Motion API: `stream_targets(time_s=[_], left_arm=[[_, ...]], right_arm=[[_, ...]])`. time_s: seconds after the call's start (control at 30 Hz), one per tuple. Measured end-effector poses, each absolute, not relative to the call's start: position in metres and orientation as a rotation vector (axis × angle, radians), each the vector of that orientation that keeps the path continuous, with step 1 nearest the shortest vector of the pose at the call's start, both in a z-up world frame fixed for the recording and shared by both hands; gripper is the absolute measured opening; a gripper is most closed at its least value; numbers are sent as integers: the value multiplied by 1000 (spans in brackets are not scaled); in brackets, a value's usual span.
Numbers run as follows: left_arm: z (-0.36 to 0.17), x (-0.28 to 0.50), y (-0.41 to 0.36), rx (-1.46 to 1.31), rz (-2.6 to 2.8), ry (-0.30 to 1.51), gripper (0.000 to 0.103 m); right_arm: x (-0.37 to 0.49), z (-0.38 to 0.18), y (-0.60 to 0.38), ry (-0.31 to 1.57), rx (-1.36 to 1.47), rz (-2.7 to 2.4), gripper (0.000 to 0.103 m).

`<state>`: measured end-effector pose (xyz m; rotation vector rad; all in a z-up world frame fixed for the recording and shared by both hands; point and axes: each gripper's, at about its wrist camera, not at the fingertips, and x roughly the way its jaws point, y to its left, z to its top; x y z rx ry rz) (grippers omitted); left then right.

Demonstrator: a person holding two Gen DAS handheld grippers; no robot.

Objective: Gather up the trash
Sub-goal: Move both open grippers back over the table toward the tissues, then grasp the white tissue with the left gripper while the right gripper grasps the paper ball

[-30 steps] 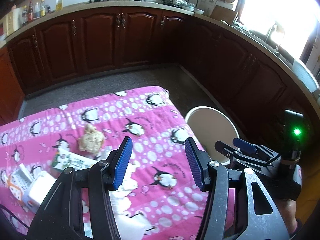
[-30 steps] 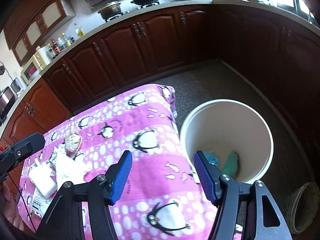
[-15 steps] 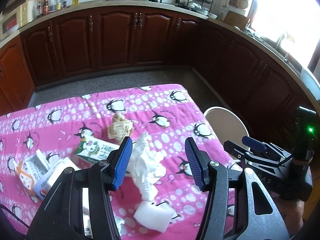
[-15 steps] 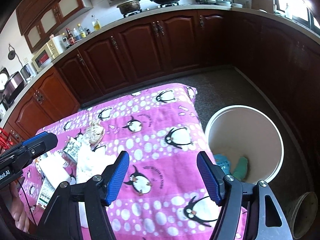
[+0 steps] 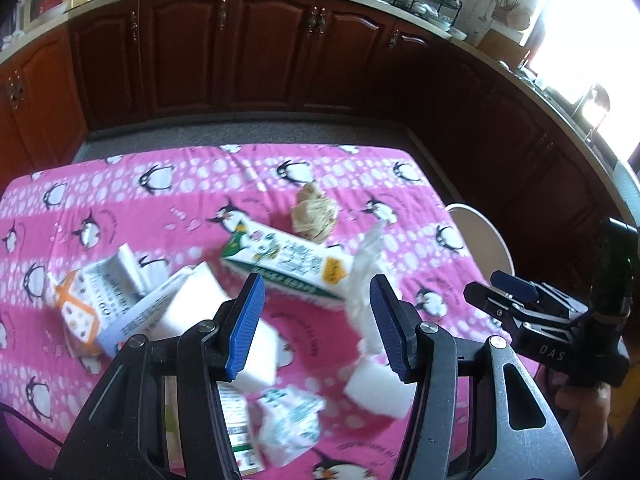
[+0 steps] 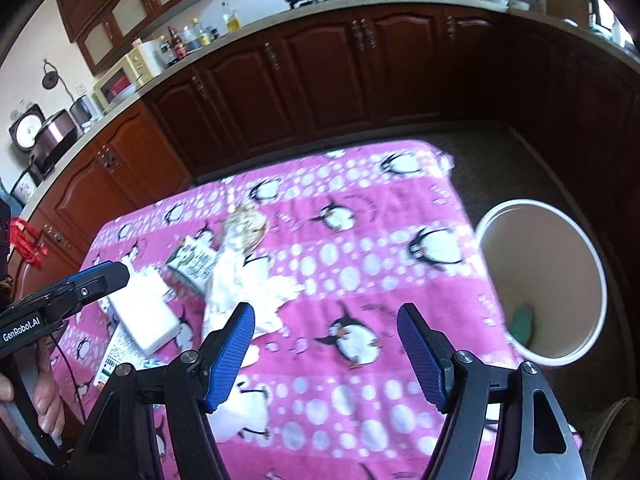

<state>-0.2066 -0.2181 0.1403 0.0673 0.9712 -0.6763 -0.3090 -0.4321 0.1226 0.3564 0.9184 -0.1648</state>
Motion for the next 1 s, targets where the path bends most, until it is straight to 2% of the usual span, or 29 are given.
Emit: stream_targets(time_s=[0.63, 0.7, 0.73, 1.0], left_arm=[[77, -206, -293, 194, -732, 1105, 52], [74, -205, -295, 191, -745, 1112, 37], [73, -205, -296, 192, -749, 1120, 17], [99, -198, -270, 116, -768, 1114, 8]], right_arm=[[-311, 112, -455, 951, 390, -213, 71], [-309, 109, -457, 955, 395, -208, 71], [-308, 108, -457, 957, 398, -204, 71], [-280, 90, -453, 982, 431, -131, 71]])
